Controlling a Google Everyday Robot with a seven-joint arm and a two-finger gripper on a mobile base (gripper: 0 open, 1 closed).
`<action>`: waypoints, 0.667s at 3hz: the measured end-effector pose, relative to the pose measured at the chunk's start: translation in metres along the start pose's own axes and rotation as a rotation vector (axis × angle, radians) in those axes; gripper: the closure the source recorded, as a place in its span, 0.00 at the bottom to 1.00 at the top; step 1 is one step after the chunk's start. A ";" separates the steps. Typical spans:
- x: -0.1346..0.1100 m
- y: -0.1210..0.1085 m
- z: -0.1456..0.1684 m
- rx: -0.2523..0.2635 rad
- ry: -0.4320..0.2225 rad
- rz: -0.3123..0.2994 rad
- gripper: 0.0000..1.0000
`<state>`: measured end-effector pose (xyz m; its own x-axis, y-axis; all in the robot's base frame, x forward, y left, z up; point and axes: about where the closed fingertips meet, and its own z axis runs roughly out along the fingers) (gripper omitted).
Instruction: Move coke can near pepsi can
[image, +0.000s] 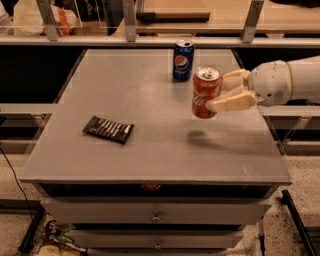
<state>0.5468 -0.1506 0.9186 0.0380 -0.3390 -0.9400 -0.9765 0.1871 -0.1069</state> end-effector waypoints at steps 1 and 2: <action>0.004 -0.055 -0.013 0.125 0.004 0.038 1.00; 0.009 -0.103 -0.023 0.230 0.003 0.062 1.00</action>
Offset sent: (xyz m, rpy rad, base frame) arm 0.1502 -0.0774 0.0183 0.0295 -0.0424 -0.3800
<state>0.6432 -0.1940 0.9290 -0.0217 -0.3232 -0.9461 -0.9029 0.4126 -0.1202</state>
